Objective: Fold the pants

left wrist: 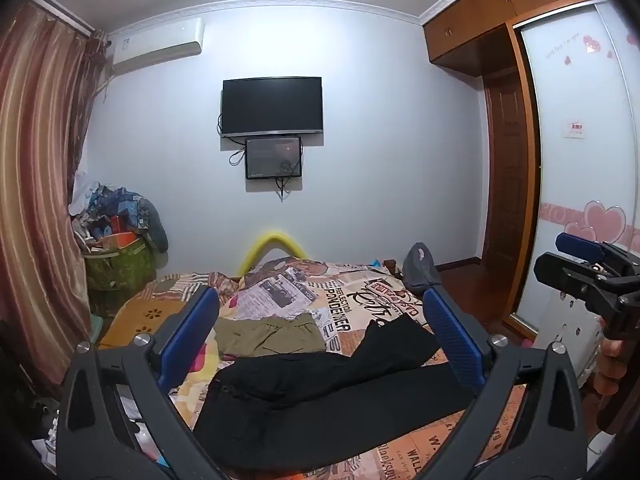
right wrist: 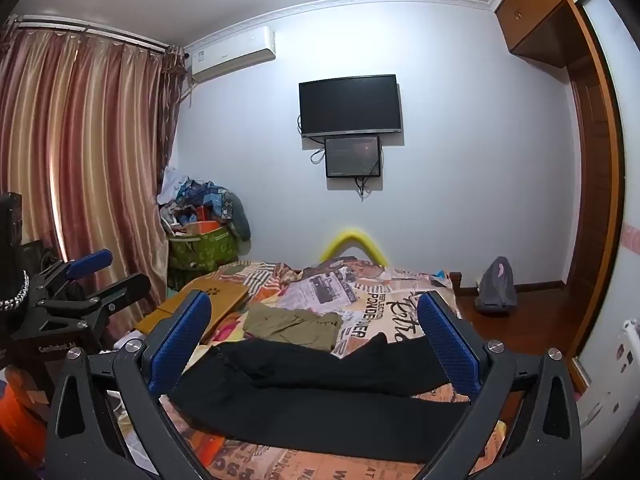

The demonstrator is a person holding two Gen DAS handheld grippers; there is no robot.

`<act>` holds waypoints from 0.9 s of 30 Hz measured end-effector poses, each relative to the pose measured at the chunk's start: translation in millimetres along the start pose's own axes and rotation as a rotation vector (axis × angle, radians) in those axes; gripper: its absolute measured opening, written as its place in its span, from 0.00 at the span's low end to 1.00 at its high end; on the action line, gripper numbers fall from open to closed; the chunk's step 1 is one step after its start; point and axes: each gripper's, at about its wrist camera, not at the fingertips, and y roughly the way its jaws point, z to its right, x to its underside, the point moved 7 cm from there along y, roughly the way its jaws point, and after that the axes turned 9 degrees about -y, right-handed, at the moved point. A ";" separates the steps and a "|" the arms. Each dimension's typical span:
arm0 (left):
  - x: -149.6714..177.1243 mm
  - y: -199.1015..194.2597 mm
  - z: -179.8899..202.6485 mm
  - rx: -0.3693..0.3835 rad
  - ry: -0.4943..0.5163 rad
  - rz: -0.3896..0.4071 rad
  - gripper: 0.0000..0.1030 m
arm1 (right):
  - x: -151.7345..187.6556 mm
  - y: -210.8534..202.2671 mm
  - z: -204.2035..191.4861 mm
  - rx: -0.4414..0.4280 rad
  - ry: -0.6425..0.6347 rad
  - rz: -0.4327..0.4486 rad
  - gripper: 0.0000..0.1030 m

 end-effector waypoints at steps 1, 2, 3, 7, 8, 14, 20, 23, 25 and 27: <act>0.1 0.4 1.9 0.006 0.008 -0.005 1.00 | -0.1 0.4 0.1 0.002 -0.005 -0.003 1.00; 2.2 1.8 10.6 0.014 0.041 -0.006 1.00 | -0.4 0.6 0.2 0.001 -0.005 -0.005 1.00; 3.7 3.3 8.5 0.019 0.026 -0.007 1.00 | -0.6 0.8 0.2 0.001 -0.006 -0.005 1.00; 2.1 2.3 7.6 0.032 0.011 -0.010 1.00 | 1.1 0.1 -1.7 0.005 -0.011 -0.004 1.00; 1.6 0.3 7.2 0.036 0.007 -0.010 1.00 | 0.9 0.3 -3.3 0.005 -0.010 -0.005 1.00; -0.7 3.1 0.1 0.041 -0.007 -0.024 1.00 | -2.4 3.4 -0.9 -0.004 -0.002 -0.013 1.00; -0.2 5.0 1.4 0.039 0.006 -0.027 1.00 | 0.9 6.4 -1.3 -0.009 0.001 -0.015 1.00; 2.4 5.2 3.0 0.031 0.022 -0.021 1.00 | 1.6 7.6 -1.9 -0.010 0.000 -0.017 1.00; 3.5 5.7 3.3 0.028 0.026 -0.018 1.00 | 0.5 6.4 -1.9 -0.008 -0.003 -0.014 1.00; 4.6 6.2 3.0 0.032 0.023 -0.021 1.00 | -0.3 5.5 -1.7 -0.004 -0.006 -0.011 1.00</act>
